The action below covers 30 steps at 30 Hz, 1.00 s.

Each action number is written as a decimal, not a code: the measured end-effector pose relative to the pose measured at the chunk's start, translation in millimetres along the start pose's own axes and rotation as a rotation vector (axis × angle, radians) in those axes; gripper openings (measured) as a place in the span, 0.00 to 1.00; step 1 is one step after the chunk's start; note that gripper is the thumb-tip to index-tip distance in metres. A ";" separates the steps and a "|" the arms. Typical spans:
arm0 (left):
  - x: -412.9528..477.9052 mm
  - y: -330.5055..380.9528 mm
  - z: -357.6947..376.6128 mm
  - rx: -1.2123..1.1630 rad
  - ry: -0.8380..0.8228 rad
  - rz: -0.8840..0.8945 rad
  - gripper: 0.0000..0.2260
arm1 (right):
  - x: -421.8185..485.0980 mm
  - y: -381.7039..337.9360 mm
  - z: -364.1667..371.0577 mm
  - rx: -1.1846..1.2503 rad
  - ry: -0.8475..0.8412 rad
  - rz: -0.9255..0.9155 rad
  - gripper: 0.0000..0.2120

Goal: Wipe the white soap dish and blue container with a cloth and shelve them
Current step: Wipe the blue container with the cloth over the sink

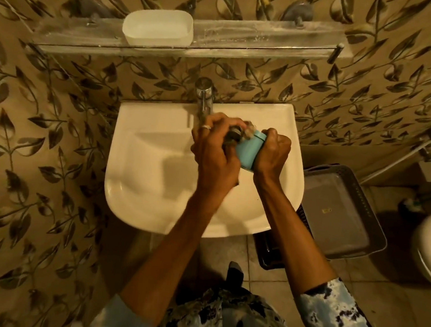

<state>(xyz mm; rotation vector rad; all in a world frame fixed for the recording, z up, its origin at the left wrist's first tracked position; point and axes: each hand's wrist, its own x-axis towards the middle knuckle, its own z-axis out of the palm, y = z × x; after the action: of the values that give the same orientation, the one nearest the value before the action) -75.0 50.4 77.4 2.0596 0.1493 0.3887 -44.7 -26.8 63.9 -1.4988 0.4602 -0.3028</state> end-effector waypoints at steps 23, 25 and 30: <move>11.0 -21.2 -28.9 -0.304 -0.067 -0.326 0.13 | -2.7 24.8 -12.1 0.002 -0.235 0.479 0.29; 29.3 -39.3 -47.6 -0.620 0.001 -0.559 0.12 | -0.9 25.0 -24.1 0.203 -0.452 0.775 0.41; 29.5 -69.9 -88.6 -0.972 -0.002 -0.773 0.17 | 2.7 20.1 -45.3 0.415 -0.753 1.042 0.35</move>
<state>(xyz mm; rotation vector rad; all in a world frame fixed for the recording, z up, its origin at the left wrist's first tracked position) -73.1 166.1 63.4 0.9338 0.6000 -0.0465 -65.4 -66.8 43.1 -0.7226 0.4617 0.9084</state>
